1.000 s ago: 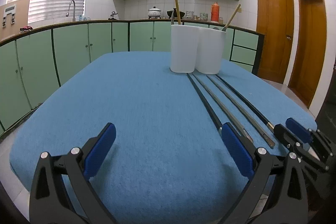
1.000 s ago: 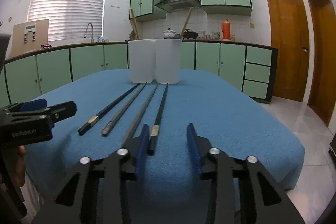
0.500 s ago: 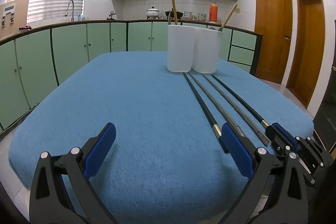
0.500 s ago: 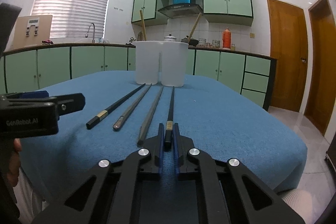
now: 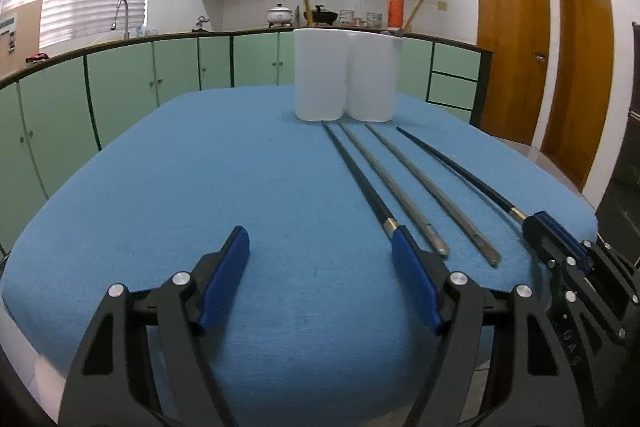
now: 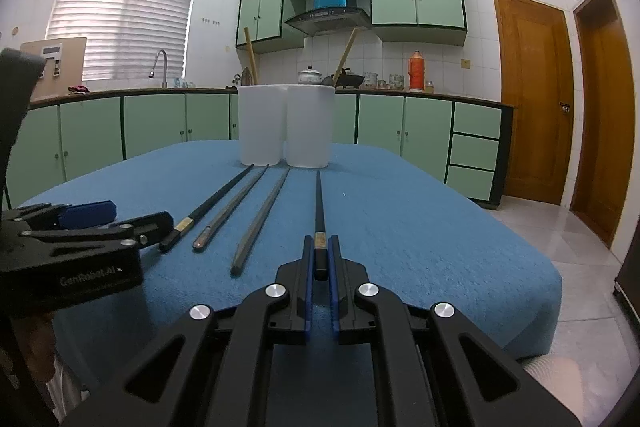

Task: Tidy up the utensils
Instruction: 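Close the right gripper on a dark chopstick, then close the left gripper on a dark chopstick while the right tool holds its chopstick, then lift both dark chopsticks and carry them over the white holder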

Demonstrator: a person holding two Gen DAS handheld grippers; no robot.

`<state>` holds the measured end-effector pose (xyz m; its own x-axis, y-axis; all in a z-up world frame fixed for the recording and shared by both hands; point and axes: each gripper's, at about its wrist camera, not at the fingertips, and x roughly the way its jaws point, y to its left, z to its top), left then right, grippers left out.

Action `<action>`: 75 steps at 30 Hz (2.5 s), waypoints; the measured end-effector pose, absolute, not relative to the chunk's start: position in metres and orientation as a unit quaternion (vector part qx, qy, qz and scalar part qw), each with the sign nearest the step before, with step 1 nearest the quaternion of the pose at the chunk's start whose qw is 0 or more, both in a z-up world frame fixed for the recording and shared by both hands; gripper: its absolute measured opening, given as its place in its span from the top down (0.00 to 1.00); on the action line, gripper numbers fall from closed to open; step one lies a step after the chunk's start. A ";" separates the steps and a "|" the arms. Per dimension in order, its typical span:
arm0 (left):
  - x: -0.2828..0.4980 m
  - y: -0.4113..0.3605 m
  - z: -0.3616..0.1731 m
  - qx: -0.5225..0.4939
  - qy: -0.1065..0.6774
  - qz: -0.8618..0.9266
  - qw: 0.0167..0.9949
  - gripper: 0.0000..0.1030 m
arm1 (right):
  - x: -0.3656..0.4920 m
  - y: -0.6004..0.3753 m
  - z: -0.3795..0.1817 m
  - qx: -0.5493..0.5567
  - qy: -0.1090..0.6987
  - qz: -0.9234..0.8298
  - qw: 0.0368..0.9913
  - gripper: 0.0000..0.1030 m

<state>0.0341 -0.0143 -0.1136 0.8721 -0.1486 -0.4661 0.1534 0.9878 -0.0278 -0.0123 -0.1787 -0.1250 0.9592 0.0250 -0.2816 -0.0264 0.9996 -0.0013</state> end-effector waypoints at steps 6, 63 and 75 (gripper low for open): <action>0.031 -0.017 -0.113 -0.010 0.237 -0.083 0.968 0.30 | -0.012 -0.180 -0.127 -0.002 0.145 0.015 0.989 0.94; 0.014 -0.050 -0.117 -0.005 0.198 -0.067 0.978 0.94 | -0.006 -0.192 -0.121 0.015 0.146 0.009 0.989 0.94; -0.001 -0.033 -0.048 -0.005 0.111 -0.069 0.991 0.94 | -0.007 -0.212 -0.069 0.036 0.109 0.018 0.993 0.94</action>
<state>-0.0011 -0.0328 -0.0483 0.9657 -0.1384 -0.2196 0.1362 0.9904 -0.0254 -0.0071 -0.2121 -0.0694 0.9755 0.0441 -0.2153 -0.0284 0.9967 0.0754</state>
